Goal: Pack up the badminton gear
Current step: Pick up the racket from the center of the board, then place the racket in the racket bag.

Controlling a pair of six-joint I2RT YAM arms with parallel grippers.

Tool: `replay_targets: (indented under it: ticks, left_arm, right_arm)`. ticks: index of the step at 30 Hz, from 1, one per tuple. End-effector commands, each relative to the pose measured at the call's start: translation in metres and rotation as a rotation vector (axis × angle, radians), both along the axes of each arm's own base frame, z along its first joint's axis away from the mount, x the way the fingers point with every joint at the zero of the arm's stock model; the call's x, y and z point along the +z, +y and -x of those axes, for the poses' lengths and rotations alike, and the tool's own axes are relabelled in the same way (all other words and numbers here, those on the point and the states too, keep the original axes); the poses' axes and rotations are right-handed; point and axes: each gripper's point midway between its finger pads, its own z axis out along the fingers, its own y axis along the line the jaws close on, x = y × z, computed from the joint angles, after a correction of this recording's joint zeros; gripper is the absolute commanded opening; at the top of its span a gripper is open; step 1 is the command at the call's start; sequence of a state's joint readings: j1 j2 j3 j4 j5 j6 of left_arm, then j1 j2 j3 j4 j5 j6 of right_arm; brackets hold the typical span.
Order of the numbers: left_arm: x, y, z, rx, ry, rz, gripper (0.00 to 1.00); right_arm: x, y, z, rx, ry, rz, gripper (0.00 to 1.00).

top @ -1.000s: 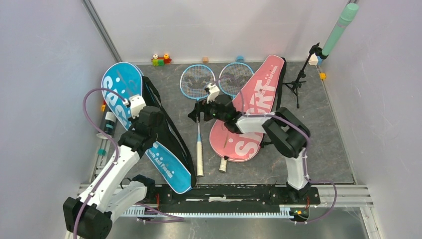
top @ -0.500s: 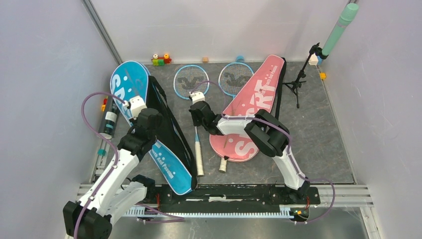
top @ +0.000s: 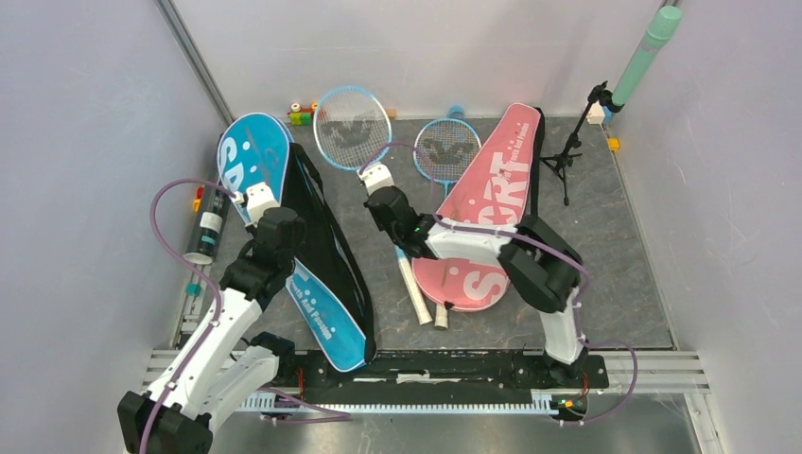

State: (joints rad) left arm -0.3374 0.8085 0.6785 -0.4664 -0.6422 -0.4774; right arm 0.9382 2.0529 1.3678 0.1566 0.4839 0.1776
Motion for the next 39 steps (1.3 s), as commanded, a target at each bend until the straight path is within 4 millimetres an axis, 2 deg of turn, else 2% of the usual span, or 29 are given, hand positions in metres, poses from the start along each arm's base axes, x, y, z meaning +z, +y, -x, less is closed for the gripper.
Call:
replay_targets:
  ticks: [1,7,10,13,14,16,19,23,27,30,33,39]
  left_arm:
    - [0.015,-0.008,-0.012,-0.051,-0.065,0.010,0.02]
    - [0.018,-0.019,-0.022,-0.082,-0.074,0.043,0.02]
    - [0.024,-0.029,-0.034,-0.112,-0.099,0.073,0.02]
    - [0.029,-0.030,-0.049,-0.089,-0.097,0.073,0.02]
    - [0.030,-0.030,-0.055,-0.081,-0.089,0.070,0.02]
    - [0.030,-0.031,-0.065,-0.066,-0.072,0.069,0.02]
    - [0.033,-0.032,-0.079,-0.052,-0.061,0.067,0.02]
    - [0.038,-0.029,-0.092,-0.032,-0.057,0.057,0.02]
    - [0.039,-0.033,-0.101,-0.052,-0.045,0.071,0.02]
    - [0.041,-0.045,-0.107,-0.122,-0.053,0.090,0.02]
    - [0.038,-0.058,-0.108,-0.187,-0.042,0.127,0.02]
    - [0.025,-0.081,-0.100,-0.319,0.001,0.178,0.02]
  right_arm:
    - [0.113,-0.021,-0.003,-0.008,-0.235,-0.102,0.00]
    - [0.166,-0.041,0.019,0.073,-0.345,-0.134,0.00]
    - [0.182,-0.045,0.025,0.120,-0.359,-0.097,0.00]
    - [0.206,-0.050,0.032,0.158,-0.396,-0.095,0.00]
    - [0.212,-0.052,0.036,0.170,-0.400,-0.087,0.00]
    - [0.210,-0.061,0.042,0.180,-0.384,-0.050,0.00]
    - [0.173,-0.084,0.058,0.186,-0.317,0.015,0.00]
    - [0.115,-0.127,0.089,0.181,-0.226,0.104,0.00]
    - [0.074,-0.144,0.117,0.244,-0.163,0.173,0.00]
    - [0.044,-0.145,0.129,0.287,-0.111,0.216,0.00]
    - [0.022,-0.136,0.136,0.333,-0.073,0.219,0.00]
    - [0.008,-0.097,0.147,0.440,-0.046,0.169,0.00]
